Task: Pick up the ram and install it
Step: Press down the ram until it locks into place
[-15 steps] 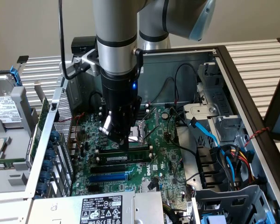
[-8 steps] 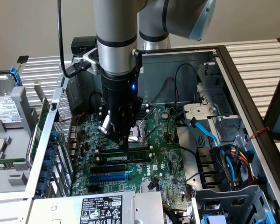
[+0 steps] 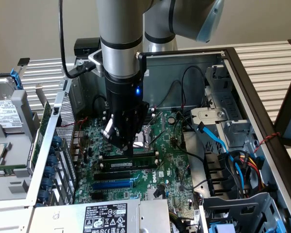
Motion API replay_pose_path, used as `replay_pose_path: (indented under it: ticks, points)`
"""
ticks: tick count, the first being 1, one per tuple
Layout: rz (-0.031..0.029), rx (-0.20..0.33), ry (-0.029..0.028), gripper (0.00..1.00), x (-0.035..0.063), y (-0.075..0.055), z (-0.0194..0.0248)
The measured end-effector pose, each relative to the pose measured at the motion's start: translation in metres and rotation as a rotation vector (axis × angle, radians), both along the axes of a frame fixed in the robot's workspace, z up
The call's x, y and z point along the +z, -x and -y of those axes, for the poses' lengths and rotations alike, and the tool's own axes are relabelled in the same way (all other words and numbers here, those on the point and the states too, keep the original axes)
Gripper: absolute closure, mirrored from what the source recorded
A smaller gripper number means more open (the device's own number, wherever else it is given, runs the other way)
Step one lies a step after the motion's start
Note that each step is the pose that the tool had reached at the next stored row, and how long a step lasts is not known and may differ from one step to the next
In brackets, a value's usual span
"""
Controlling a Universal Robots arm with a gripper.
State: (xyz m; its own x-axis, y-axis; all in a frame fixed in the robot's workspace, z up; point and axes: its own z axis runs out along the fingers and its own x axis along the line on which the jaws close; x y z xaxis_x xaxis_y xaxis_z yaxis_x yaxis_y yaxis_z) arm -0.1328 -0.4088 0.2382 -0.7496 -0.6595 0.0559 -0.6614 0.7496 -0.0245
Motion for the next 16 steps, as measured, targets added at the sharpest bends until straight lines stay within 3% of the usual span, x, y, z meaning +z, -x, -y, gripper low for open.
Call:
replay_pose_path:
  ticks: [16]
  points:
    - [0.0001,-0.155,0.0,0.89,-0.0005,0.0,0.0024]
